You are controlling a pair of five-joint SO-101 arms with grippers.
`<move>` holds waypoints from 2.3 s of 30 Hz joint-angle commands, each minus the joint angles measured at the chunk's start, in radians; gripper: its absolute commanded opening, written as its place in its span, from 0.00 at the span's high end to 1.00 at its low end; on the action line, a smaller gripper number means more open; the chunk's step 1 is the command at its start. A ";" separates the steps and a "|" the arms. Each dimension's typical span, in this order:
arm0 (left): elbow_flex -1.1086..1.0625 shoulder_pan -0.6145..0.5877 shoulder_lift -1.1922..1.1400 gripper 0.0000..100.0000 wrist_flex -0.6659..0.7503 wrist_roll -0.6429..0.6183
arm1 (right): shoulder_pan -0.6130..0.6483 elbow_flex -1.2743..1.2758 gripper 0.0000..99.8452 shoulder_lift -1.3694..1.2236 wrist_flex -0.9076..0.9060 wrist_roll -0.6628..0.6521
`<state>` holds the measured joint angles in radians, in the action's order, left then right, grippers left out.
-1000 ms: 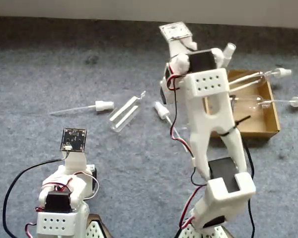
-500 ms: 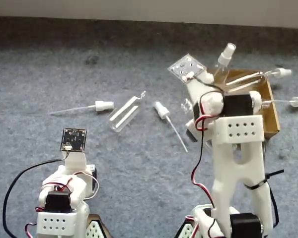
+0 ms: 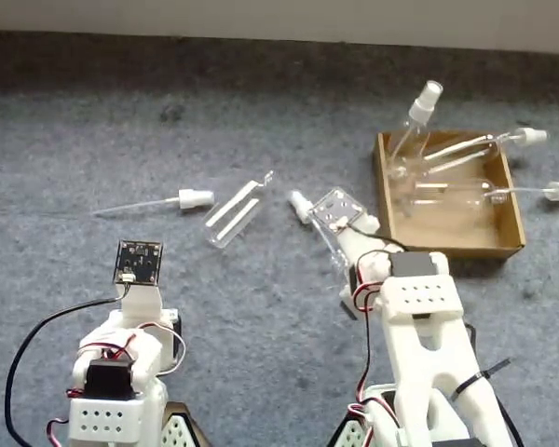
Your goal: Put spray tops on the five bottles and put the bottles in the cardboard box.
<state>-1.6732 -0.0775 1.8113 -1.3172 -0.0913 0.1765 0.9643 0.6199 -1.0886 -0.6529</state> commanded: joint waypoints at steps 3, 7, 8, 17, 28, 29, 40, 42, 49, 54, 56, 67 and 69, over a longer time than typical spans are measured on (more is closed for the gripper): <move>-0.021 0.012 0.010 0.99 -0.005 -0.002 | -0.033 0.025 0.95 0.038 0.044 -0.008; -0.021 0.012 0.010 0.99 -0.005 -0.002 | -0.056 0.085 0.95 0.038 0.047 -0.012; -0.021 0.012 0.010 0.99 -0.005 -0.002 | -0.056 0.097 0.95 0.038 0.051 -0.023; -0.021 0.012 0.010 0.99 -0.005 -0.002 | -0.054 0.183 0.79 0.039 0.081 -0.068; -0.021 0.012 0.010 0.99 -0.005 -0.002 | 0.036 0.179 0.76 0.041 0.031 -0.158; -0.021 0.012 0.010 0.99 -0.005 -0.002 | 0.044 0.179 0.76 0.039 0.030 -0.158; -0.021 0.012 0.010 0.99 -0.005 -0.002 | 0.062 0.145 0.76 0.038 0.071 -0.160; -0.021 0.012 0.010 0.99 -0.005 -0.002 | 0.062 0.147 0.76 0.038 0.097 -0.160; -0.021 0.012 0.010 0.99 -0.005 -0.002 | 0.062 0.150 0.77 0.038 0.107 -0.169; -0.021 0.012 0.010 0.99 -0.005 -0.002 | 0.058 0.151 0.93 0.038 0.107 -0.161; -0.021 0.012 0.010 0.99 -0.005 -0.002 | 0.056 0.151 0.97 0.038 0.107 -0.161; -0.021 0.012 0.010 0.99 -0.005 -0.002 | 0.061 0.048 0.97 0.051 0.005 -0.072; -0.021 0.012 0.010 0.99 -0.005 -0.002 | 0.062 -0.061 0.97 0.047 -0.054 0.028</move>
<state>-1.6732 -0.0775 1.8113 -1.3172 -0.0913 0.2302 1.1208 0.6383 -1.0472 -0.7710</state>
